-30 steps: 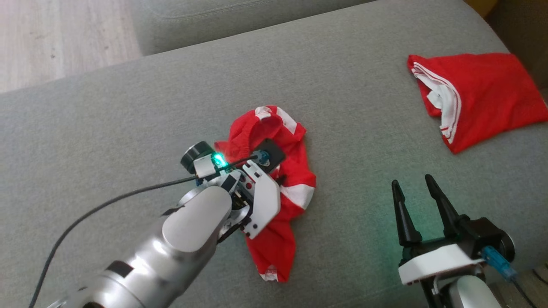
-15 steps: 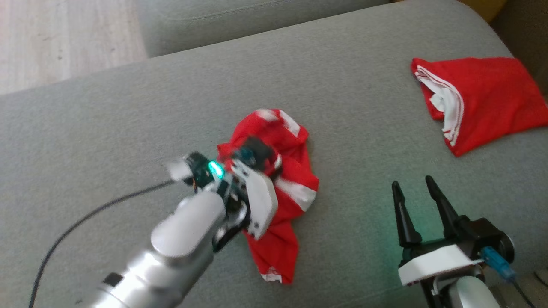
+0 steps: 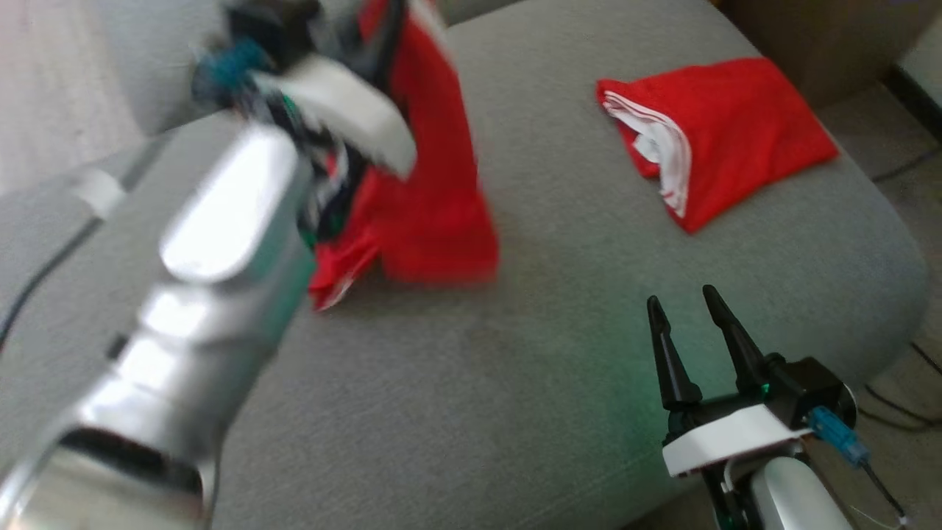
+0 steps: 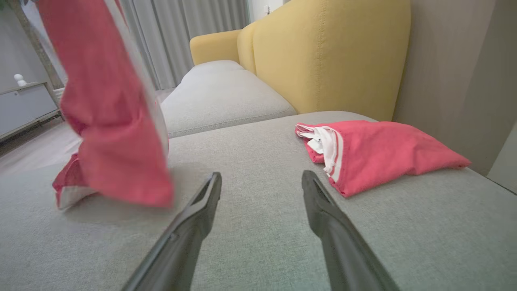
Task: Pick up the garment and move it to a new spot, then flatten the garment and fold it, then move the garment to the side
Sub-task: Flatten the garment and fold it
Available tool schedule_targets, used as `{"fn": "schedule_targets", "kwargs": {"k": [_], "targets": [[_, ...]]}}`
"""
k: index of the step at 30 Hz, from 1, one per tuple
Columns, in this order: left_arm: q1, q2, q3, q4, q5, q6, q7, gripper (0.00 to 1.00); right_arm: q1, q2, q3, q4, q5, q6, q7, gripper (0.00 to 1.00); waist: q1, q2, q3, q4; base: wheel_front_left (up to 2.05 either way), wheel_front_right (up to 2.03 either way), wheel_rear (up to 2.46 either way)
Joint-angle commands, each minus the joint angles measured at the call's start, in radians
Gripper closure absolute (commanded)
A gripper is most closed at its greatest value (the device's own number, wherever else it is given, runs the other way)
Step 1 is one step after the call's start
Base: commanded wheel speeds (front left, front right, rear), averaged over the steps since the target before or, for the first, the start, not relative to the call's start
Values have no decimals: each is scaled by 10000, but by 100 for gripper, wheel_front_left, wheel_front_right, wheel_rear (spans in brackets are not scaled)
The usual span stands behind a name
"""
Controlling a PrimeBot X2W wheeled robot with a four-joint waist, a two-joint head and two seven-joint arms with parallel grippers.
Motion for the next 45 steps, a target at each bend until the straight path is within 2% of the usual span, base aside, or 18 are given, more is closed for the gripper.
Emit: {"fn": "schedule_targets", "kwargs": {"k": [1,6,9,17,23,27,33,36,37,38,39,40,45], "targets": [[-950,243,525,-258,20,-86,-463,100,-349,-41,281,-296,97,73,-136,0,0,0,184,-282,0,0,0],[-1503,104,671,-288,-82,-476,-1715,100,-304,-41,244,-335,255,73,-136,0,0,0,294,-284,0,0,0],[-1203,49,507,-321,-200,-601,-1925,100,-248,-41,178,-315,271,73,-136,0,0,0,287,-142,0,0,0],[1550,-211,-262,-957,-594,-750,-2362,100,-290,-41,-104,-239,65,73,-136,0,0,0,347,879,0,0,0],[4748,-300,363,-2638,-526,-761,-2377,100,-170,-41,-438,-137,-183,73,-136,0,0,0,189,1757,0,0,0],[6739,-75,1025,-3029,-310,-762,-2379,100,-15,-41,-626,-118,-311,73,-136,0,0,0,29,2220,0,0,0],[8674,81,2166,-3281,-353,-764,-2380,100,186,-41,-732,-121,-568,73,-136,0,0,0,-157,2787,0,0,0],[9032,108,2429,-3117,-310,-764,-2380,100,216,-41,-706,-92,-652,73,-136,0,0,0,-219,2884,0,0,0],[9121,93,2466,-3045,-337,-764,-2380,85,216,-41,-708,-84,-667,73,-136,0,0,0,-239,2898,0,0,0],[9199,90,2517,-2971,-345,-764,-2380,65,214,-41,-710,-79,-678,73,-136,0,0,0,-264,2906,0,0,0],[9284,107,2591,-2873,-318,-764,-2380,38,213,-41,-704,-80,-691,73,-136,0,0,0,-298,2899,0,0,0],[9384,120,2699,-2770,-309,-764,-2380,0,212,-41,-684,-86,-699,73,-136,0,0,0,-336,2869,0,0,0],[9972,381,3452,-2475,-142,-755,-2380,0,290,-41,-672,-204,-640,73,-136,0,0,0,-494,2649,0,0,0]]}}
